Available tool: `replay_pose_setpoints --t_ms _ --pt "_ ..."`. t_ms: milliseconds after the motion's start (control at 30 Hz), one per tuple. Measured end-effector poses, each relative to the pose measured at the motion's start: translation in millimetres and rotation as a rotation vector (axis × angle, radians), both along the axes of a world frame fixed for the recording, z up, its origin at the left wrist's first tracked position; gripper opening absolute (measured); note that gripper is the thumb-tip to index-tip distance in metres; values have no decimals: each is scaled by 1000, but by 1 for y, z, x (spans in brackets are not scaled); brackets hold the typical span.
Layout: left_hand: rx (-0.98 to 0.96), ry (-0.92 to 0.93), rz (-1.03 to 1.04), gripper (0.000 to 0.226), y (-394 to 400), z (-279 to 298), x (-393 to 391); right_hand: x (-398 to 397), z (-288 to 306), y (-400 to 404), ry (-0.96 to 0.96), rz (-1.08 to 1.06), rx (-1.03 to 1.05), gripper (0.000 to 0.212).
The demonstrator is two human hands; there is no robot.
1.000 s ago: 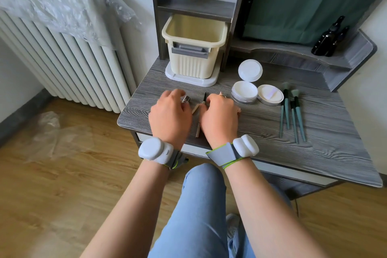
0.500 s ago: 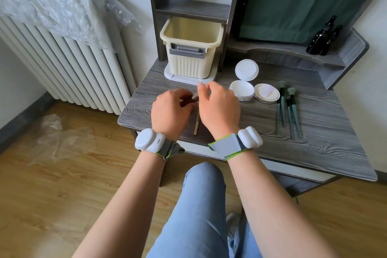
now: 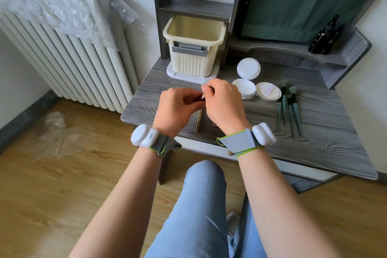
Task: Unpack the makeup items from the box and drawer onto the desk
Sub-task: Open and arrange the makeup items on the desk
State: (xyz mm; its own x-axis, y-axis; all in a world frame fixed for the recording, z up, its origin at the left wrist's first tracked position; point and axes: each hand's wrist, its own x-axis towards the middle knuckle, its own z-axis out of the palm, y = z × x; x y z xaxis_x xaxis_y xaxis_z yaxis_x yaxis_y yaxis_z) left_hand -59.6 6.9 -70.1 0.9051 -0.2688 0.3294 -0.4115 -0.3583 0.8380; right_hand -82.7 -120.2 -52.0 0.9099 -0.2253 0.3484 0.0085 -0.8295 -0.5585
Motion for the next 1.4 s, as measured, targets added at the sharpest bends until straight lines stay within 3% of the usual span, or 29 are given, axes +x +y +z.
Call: replay_pose_setpoints --t_ms 200,333,467,600,700,867,967,1033,1133,1233,1333,1400 --pt "67 -129 45 19 6 4 3 0 7 12 -13 23 97 27" --pt "47 -160 48 23 9 -1 6 0 11 6 127 -110 -69 55" --pt "64 -184 60 24 12 -3 7 1 6 4 104 14 -89 39" --pt "125 -184 91 21 14 -5 8 1 2 4 79 111 30 7" --pt "146 -191 101 18 14 -5 7 1 3 6 56 87 58 21" --pt "139 -208 92 19 16 -5 8 3 6 6 232 -27 -15 48" --pt "136 -219 75 19 18 -6 9 2 8 4 168 26 28 39" --pt "142 -224 78 19 21 -7 11 3 8 4 106 122 118 12" --pt "148 -217 72 20 26 -10 14 4 10 5 41 197 127 27" --pt "181 -245 61 23 28 -9 13 7 9 5 115 178 -29 21" --pt "211 -300 75 21 30 -7 11 7 10 6 161 188 -118 37" --pt "217 -315 83 20 33 -7 13 7 10 7 138 235 -96 30"
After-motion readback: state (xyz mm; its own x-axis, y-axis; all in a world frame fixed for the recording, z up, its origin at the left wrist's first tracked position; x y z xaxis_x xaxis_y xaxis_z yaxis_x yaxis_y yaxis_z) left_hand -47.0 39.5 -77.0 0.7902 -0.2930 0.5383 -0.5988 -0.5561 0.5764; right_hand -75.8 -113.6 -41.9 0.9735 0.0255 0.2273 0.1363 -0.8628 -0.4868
